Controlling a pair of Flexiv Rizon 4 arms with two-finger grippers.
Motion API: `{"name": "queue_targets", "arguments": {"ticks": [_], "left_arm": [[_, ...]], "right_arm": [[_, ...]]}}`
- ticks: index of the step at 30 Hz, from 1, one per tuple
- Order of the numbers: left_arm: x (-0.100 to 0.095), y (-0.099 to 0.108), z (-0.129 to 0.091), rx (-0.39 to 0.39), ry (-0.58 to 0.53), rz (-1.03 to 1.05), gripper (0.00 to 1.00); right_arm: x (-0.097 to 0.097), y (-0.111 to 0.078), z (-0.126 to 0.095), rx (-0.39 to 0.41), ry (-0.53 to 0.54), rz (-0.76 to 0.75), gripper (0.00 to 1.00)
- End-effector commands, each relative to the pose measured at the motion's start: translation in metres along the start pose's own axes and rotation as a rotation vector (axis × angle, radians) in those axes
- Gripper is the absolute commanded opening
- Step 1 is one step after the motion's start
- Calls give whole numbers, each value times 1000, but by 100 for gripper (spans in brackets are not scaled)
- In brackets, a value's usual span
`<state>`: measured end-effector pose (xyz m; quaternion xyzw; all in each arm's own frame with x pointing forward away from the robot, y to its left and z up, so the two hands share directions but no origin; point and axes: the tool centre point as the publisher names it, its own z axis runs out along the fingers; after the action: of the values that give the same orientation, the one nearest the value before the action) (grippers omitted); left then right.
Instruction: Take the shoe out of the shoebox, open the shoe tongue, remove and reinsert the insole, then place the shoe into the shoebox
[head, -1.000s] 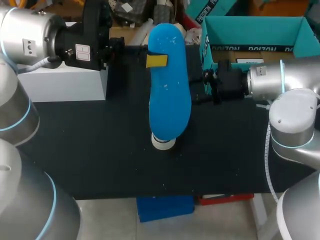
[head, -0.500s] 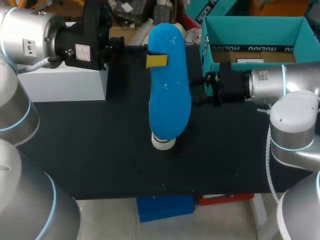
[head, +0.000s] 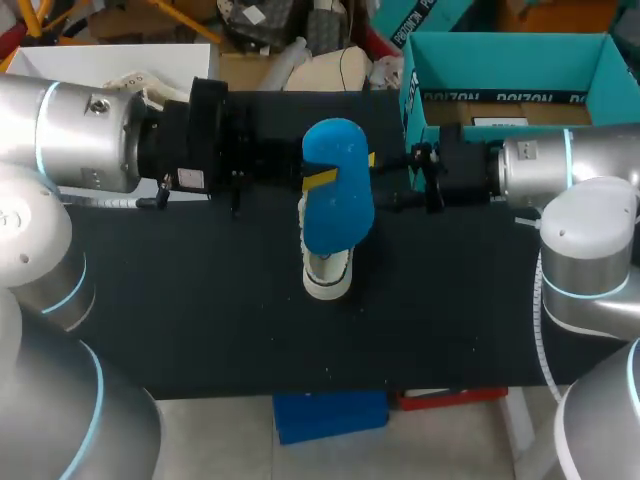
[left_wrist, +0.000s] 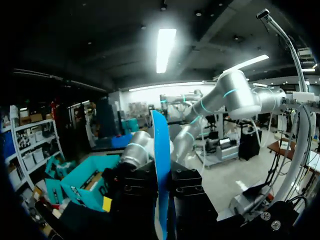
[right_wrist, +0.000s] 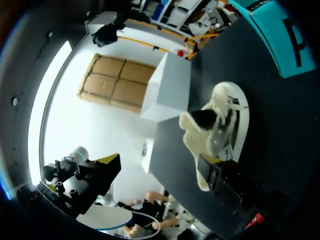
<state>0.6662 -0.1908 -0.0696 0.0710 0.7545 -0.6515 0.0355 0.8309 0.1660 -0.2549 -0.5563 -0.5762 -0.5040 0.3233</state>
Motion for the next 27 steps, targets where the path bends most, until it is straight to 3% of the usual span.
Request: {"name": "queue_targets", "arguments": {"ticks": [1, 14, 17, 20, 24, 26, 27], "left_arm": [[11, 5, -1, -39, -59, 53, 0], [11, 5, -1, -39, -59, 53, 0], [36, -7, 5, -14, -84, 287, 0], [51, -1, 6, -18, -106, 467, 0], [64, 12, 7, -85, -125, 671, 0], [67, 21, 9, -172, -138, 746, 0], [70, 25, 10, -284, -182, 858, 0]], "right_arm": [[0, -1, 2, -4, 0, 1, 100], [0, -1, 2, -4, 0, 1, 100], [0, -1, 2, -4, 0, 1, 100], [0, -1, 2, -4, 0, 1, 100], [0, -1, 2, -4, 0, 1, 100], [0, -1, 2, -4, 0, 1, 100], [0, -1, 2, -4, 0, 1, 100]]}}
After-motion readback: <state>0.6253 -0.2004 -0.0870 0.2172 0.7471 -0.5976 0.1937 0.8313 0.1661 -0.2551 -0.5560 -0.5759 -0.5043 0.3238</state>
